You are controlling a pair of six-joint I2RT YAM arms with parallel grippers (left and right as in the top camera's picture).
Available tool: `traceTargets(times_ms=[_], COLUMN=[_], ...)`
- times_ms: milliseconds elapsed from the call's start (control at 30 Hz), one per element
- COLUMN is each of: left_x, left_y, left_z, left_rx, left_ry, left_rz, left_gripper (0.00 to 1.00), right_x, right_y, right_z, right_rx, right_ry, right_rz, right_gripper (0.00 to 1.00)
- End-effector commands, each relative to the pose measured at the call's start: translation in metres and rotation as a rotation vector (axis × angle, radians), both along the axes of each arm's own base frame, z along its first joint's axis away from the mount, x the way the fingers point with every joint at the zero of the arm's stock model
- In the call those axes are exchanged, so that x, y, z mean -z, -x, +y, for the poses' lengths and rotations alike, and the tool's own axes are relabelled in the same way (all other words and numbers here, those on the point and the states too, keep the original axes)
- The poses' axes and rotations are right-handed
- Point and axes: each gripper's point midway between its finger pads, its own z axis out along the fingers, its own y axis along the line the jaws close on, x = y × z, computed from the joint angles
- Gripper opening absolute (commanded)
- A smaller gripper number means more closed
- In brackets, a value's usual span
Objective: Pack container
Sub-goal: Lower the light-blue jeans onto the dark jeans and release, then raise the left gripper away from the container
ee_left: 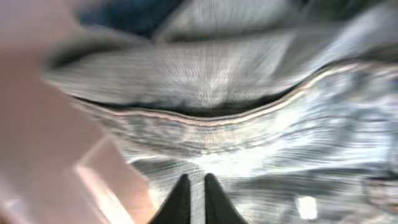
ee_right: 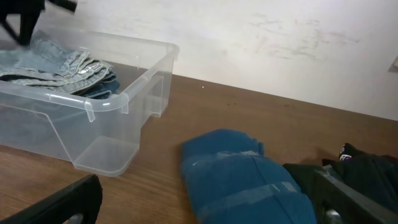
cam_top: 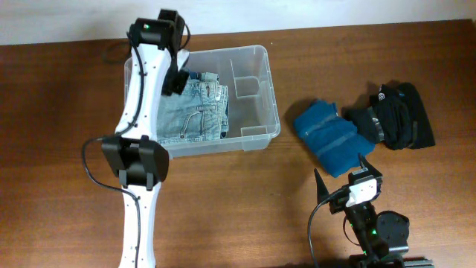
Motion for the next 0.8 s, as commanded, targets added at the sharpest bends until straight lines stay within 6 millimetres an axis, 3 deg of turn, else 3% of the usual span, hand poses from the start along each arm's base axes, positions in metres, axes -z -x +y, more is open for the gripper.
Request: traceTargets(times_ms=[0,67,133,167,267,467,667,733,767], left_x=[-0.061,-0.089,-0.109,-0.119,-0.143,-0.17,-0.172,-0.172,-0.172], left_y=[-0.005,-0.007,-0.006,-0.006,-0.005,-0.005,-0.003,-0.003,-0.003], left_z=[-0.015,-0.015,-0.008,-0.004,0.012,0.026,0.05,0.05,0.051], left_rx=[0.008,-0.035,-0.066,-0.08,-0.155,-0.225,-0.274,-0.276,-0.276], left_ry=[0.092,0.137,0.154,0.161,0.185,0.415,0.514,0.513,0.513], left_rz=[-0.162,-0.241,-0.296,-0.323,-0.39,-0.43,-0.415,-0.413,-0.413], left_gripper=[0.27,0.47,0.52,0.61,0.99,0.99,0.99,0.99,0.99], right_x=[0.003,0.003,0.003,0.003,0.003,0.0,0.001,-0.007,-0.021], right_y=[0.0,0.0,0.0,0.0,0.0,-0.001,0.0,0.0,0.0], right_z=[-0.001,-0.001,-0.001,-0.001,-0.001,-0.002,0.0,0.003,0.006], right_rx=[0.003,0.003,0.003,0.002,0.003,0.006,-0.006,-0.021,-0.039], right_ry=[0.004,0.004,0.003,0.003,0.004,0.004,0.002,0.001,0.0], right_rz=[0.001,0.001,0.002,0.002,0.001,-0.011,-0.005,-0.04,-0.088], right_gripper=[0.98,0.98,0.98,0.99,0.98,0.98,0.98,0.98,0.99])
